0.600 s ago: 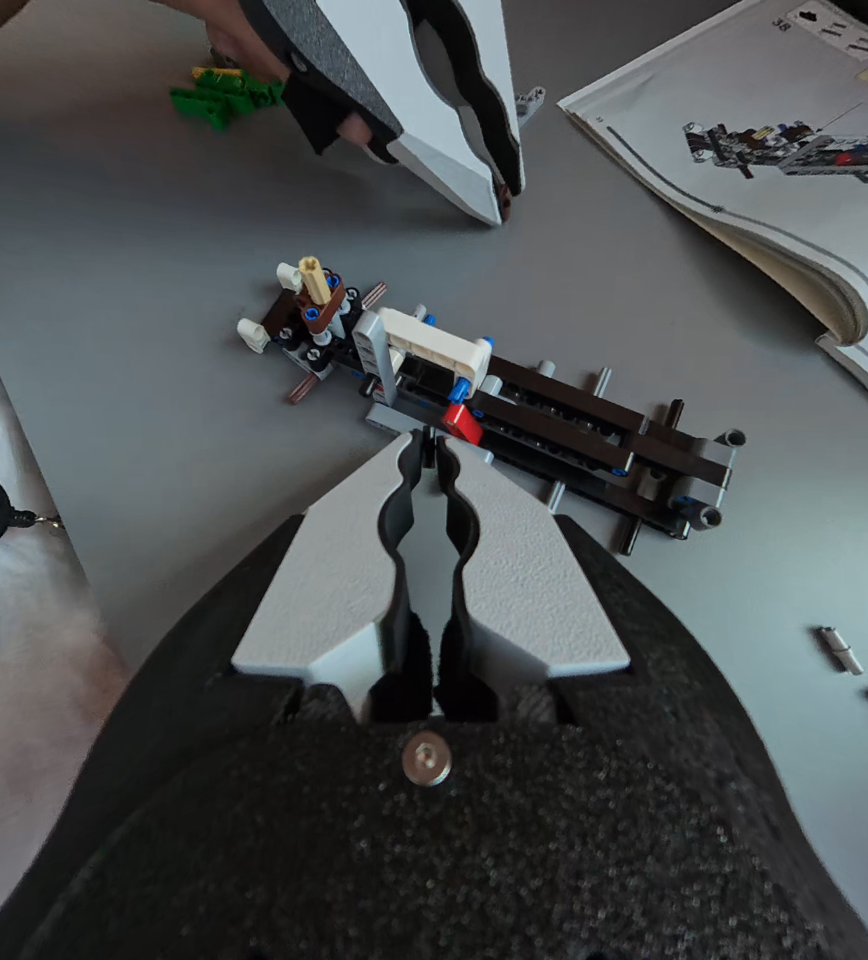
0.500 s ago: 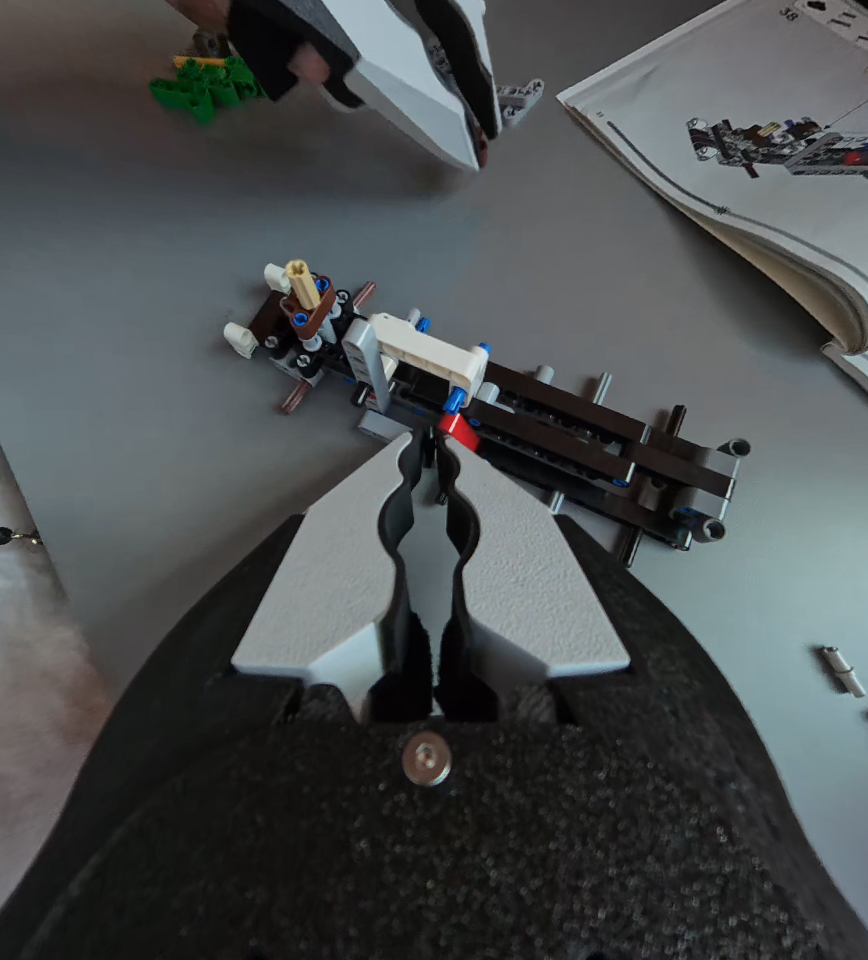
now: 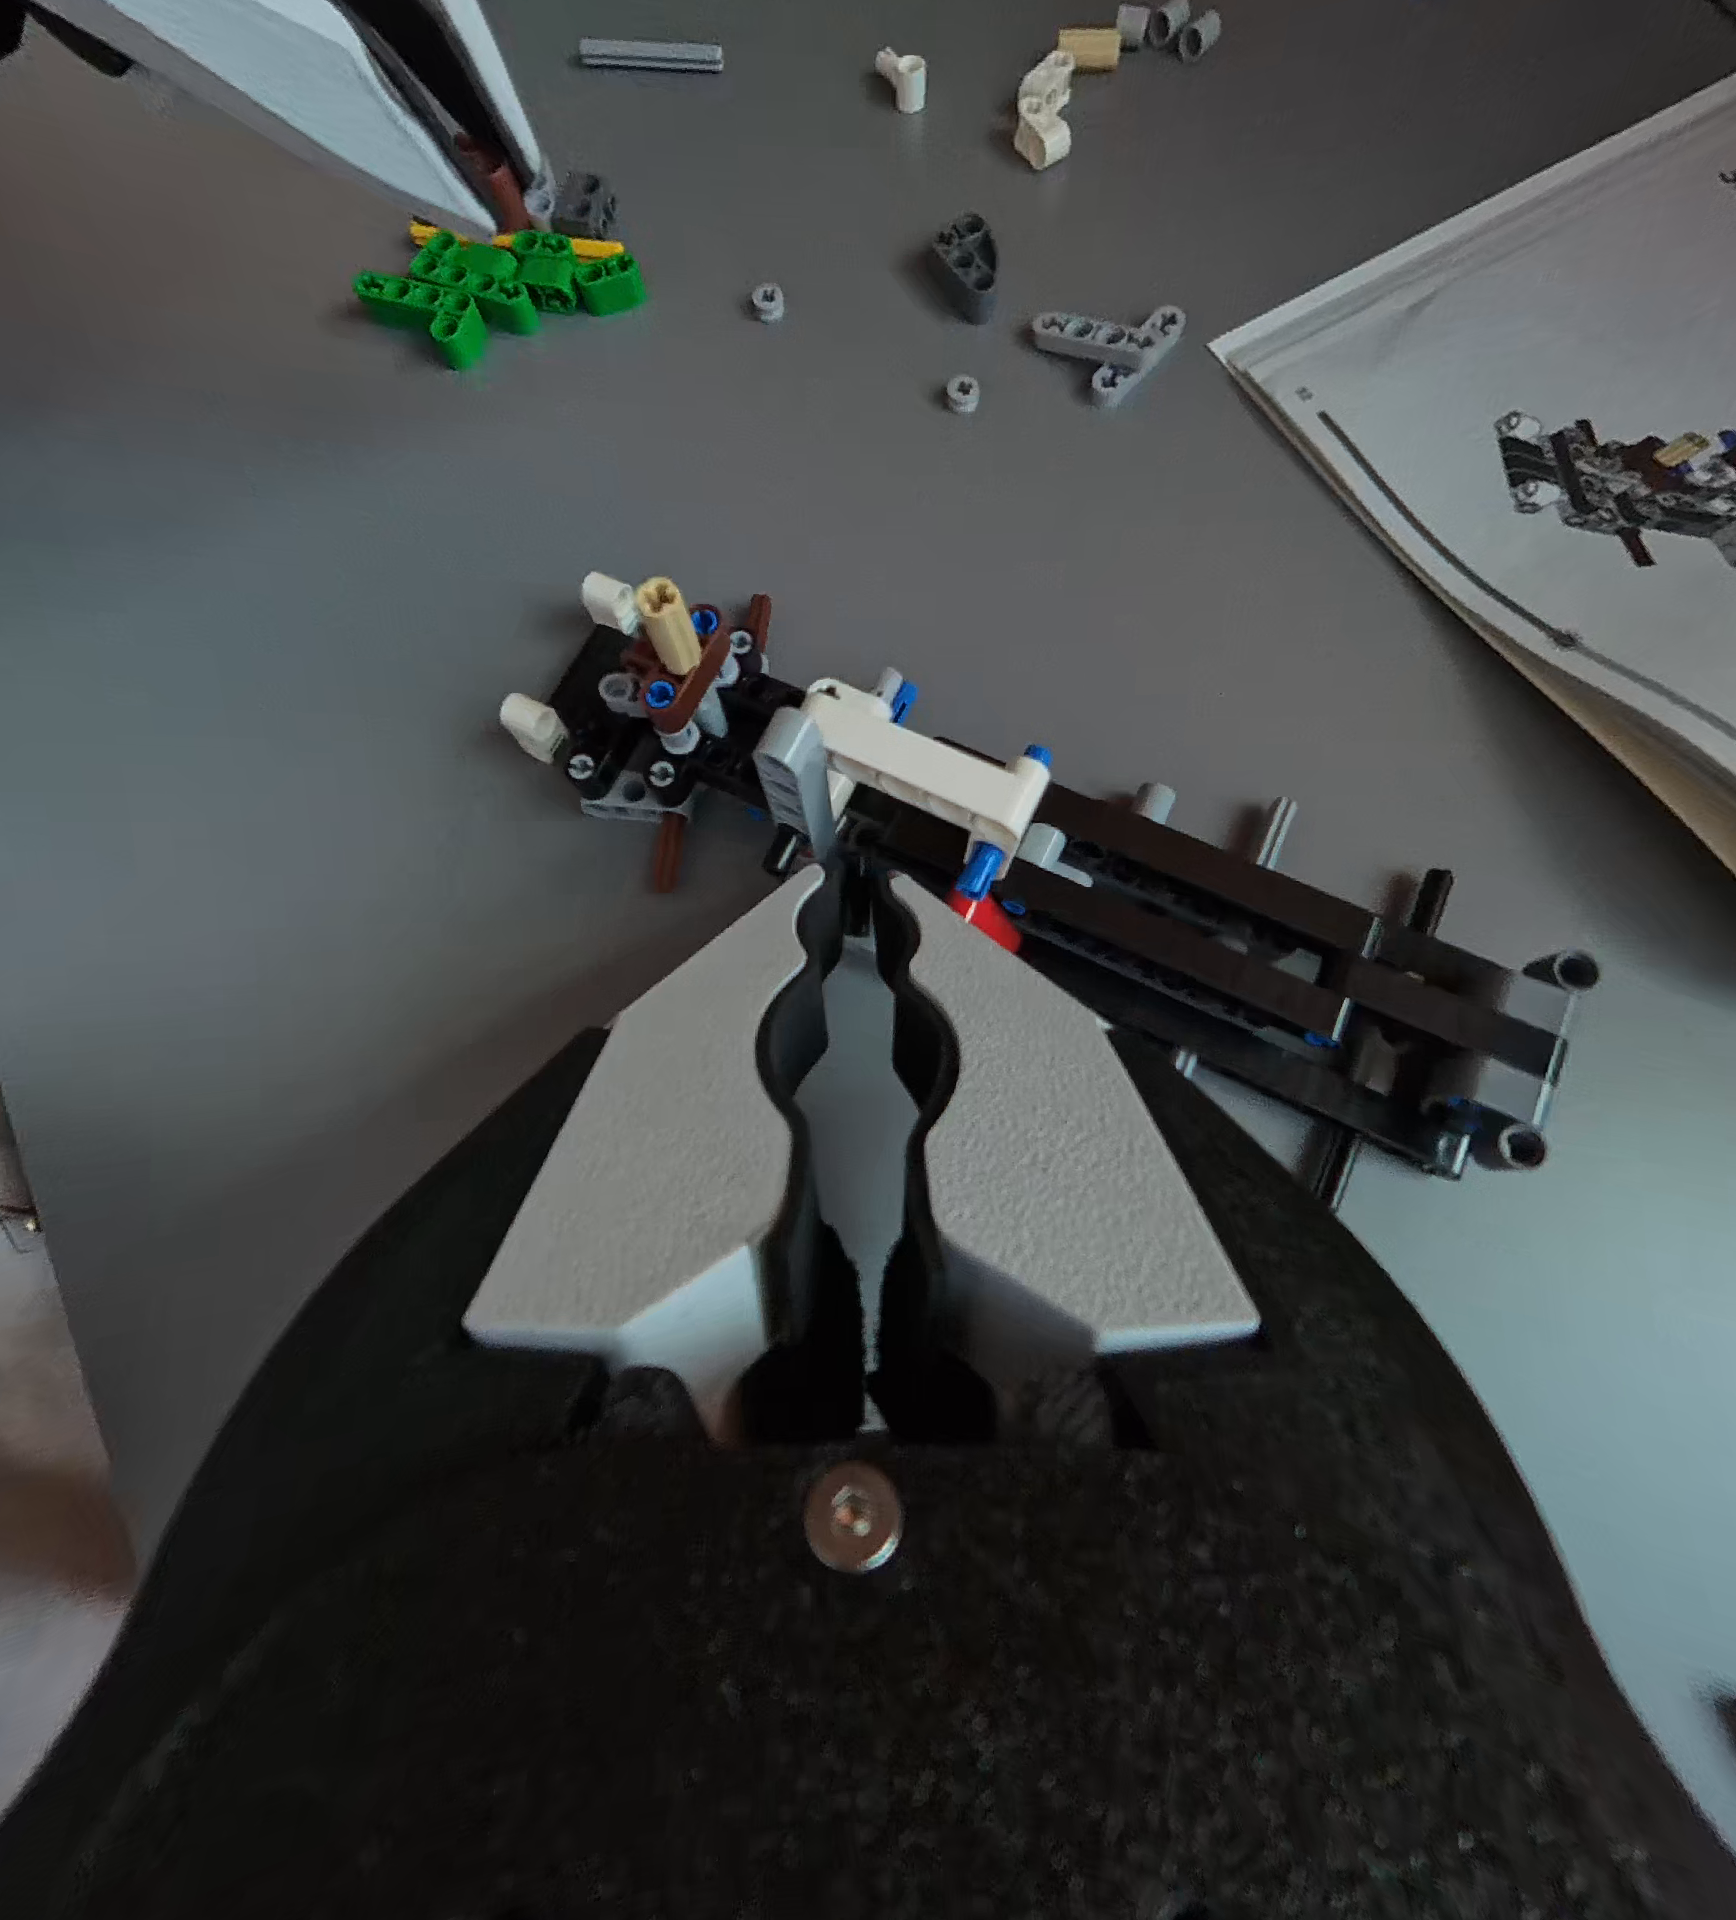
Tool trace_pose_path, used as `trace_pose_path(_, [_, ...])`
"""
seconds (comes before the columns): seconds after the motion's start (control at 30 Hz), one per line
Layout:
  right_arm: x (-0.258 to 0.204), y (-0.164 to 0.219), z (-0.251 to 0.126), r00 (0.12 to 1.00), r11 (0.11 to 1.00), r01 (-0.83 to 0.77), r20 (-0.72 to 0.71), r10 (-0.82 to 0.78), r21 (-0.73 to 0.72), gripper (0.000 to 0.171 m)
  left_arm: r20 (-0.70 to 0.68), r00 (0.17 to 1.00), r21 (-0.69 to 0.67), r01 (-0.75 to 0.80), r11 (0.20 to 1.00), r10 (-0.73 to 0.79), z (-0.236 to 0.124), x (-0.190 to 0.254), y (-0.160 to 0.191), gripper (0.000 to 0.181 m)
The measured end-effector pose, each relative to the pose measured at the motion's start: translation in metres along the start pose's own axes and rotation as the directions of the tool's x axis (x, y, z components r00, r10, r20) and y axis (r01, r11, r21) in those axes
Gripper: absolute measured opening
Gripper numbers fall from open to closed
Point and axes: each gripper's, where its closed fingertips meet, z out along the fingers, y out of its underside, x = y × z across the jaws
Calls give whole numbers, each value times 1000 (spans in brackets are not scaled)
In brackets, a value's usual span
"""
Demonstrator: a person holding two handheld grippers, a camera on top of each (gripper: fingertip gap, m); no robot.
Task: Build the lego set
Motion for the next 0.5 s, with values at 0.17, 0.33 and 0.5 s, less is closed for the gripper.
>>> trace_pose_path(0.17, [-9,-9,11,999,1000,26,25,-26,0,4,-43,998,20,53,998,-52,-5,19,10,6])
trace_pose_path(0.33, [-10,-14,13,999,1000,27,17,-27,0,4,-143,989,56,35,998,-26,2,59,1,6])
trace_pose_path(0.5, [-17,7,-17,999,999,-34,27,33,15,4,-204,979,48,11,999,-1,39,100,-16,6])
